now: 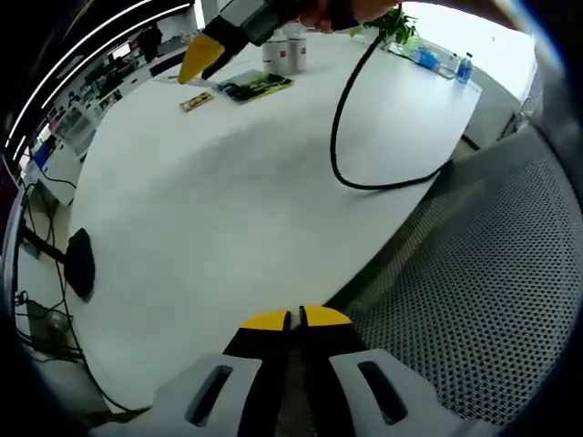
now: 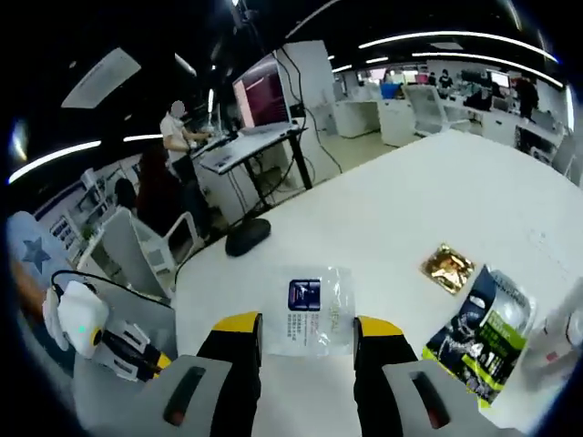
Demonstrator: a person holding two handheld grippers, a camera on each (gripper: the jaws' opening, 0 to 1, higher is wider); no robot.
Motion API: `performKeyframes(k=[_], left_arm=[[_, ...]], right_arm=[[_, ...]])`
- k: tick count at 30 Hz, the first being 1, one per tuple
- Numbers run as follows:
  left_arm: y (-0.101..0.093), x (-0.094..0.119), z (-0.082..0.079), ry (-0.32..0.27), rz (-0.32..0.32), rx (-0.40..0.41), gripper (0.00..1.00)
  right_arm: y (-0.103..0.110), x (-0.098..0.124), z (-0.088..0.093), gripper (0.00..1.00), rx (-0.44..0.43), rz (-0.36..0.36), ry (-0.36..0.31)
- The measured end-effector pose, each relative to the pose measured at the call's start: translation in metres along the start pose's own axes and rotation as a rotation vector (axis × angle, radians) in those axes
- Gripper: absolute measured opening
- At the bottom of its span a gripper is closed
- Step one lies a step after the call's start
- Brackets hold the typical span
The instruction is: Arrange the skincare products in the storage area until every visible bottle or jar stands upright without overlapping.
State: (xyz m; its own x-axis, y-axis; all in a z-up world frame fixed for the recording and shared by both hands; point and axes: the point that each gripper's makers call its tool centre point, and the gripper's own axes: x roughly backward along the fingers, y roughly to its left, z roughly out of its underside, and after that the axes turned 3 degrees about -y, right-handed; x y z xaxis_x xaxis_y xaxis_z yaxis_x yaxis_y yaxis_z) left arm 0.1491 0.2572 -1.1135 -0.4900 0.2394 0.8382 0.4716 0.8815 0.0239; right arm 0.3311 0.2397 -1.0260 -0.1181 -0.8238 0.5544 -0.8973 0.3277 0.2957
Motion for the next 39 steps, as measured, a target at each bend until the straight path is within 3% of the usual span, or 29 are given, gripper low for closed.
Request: performKeyframes(k=[8, 13, 17, 23, 27, 33, 34, 37, 39], left_arm=[[0.000, 0.001, 0.001, 0.007, 0.007, -0.006, 0.03], [-0.003, 0.003, -0.003, -0.010, 0.018, -0.007, 0.04], [-0.005, 0.005, -0.006, -0.026, 0.029, -0.011, 0.04], [-0.006, 0.008, -0.009, -0.026, 0.053, 0.016, 0.06], [-0.010, 0.015, -0.019, -0.071, 0.090, 0.044, 0.05], [0.000, 0.025, -0.032, -0.134, 0.118, 0.127, 0.03], [0.002, 0.027, -0.031, -0.125, 0.128, 0.189, 0.03], [0.005, 0.033, -0.046, -0.186, 0.159, 0.281, 0.03], [-0.001, 0.039, -0.069, -0.254, 0.209, 0.398, 0.00]], right_arm=[[0.026, 0.022, 0.039, 0.37, 0.075, -0.006, 0.048], [0.041, 0.027, 0.041, 0.37, 0.090, -0.012, 0.032], [0.051, 0.032, 0.052, 0.37, 0.162, -0.005, 0.051], [0.055, 0.046, 0.067, 0.37, 0.167, 0.006, 0.060], [0.055, 0.056, 0.070, 0.37, 0.157, 0.010, 0.054], [0.049, 0.071, 0.076, 0.37, 0.183, 0.041, 0.033], [0.048, 0.072, 0.078, 0.37, 0.186, 0.043, 0.035], [0.045, 0.077, 0.082, 0.37, 0.191, 0.049, 0.033], [0.044, 0.082, 0.085, 0.37, 0.191, 0.054, 0.027]])
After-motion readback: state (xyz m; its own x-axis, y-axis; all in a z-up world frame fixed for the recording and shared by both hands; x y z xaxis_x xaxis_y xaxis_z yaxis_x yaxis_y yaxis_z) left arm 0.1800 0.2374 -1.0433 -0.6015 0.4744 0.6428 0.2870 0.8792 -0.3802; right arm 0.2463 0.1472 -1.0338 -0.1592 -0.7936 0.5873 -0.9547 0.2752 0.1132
